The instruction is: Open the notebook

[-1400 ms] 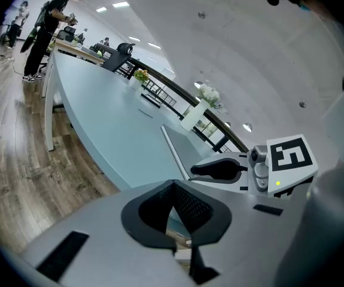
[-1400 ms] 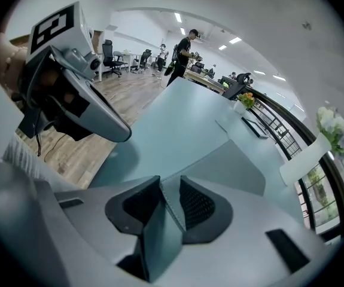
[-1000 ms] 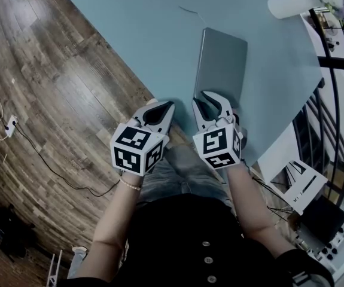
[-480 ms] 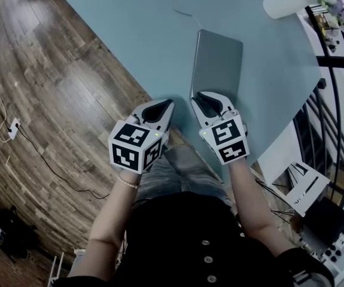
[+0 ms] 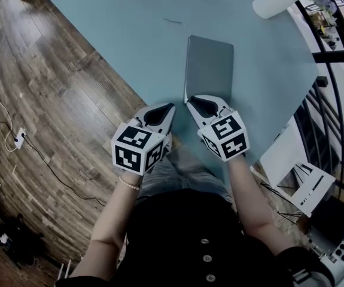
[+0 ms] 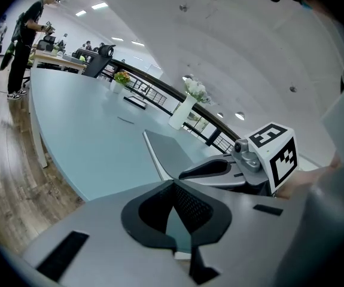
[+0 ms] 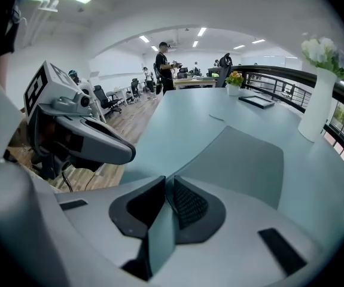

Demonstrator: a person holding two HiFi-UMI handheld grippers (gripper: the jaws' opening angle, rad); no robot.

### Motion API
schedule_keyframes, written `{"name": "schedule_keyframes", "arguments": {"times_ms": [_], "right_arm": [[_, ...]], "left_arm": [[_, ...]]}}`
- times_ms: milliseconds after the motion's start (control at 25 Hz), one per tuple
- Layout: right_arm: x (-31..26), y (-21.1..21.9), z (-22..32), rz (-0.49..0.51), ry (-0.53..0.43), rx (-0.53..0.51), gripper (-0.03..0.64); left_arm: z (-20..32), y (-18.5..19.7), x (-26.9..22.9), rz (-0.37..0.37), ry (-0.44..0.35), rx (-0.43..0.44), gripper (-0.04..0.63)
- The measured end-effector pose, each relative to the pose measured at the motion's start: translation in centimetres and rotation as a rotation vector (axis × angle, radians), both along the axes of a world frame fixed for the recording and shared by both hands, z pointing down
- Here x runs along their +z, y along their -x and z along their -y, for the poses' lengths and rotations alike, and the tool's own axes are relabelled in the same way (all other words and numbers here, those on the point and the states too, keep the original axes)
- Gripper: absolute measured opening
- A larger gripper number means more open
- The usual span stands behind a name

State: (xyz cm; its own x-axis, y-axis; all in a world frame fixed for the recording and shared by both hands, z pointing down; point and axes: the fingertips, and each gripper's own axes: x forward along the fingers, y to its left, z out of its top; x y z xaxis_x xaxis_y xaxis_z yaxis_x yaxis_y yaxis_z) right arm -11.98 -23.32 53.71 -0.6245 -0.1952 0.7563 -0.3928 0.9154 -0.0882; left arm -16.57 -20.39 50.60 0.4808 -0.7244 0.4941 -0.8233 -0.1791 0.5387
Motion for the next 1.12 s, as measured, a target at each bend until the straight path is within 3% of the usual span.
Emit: {"name": "schedule_keyframes", "arguments": {"times_ms": [400, 760, 1120], "right_arm": [[-3.4, -1.3, 0.3, 0.124, 0.001, 0.075, 0.035], [-6.8, -3.7, 0.7, 0.206, -0.068, 0.146, 0.032], [-9.6, -7.5, 1.2, 0.298, -0.084, 0.255, 0.031]], "left_arm": [[0.8, -1.6, -1.9, 0.051, -0.025, 0.048, 0.017], [1.8, -3.1, -3.6, 0.097, -0.059, 0.086, 0.017], [2.4, -7.2, -5.1, 0.129, -0.081, 0.196, 0.017]]}}
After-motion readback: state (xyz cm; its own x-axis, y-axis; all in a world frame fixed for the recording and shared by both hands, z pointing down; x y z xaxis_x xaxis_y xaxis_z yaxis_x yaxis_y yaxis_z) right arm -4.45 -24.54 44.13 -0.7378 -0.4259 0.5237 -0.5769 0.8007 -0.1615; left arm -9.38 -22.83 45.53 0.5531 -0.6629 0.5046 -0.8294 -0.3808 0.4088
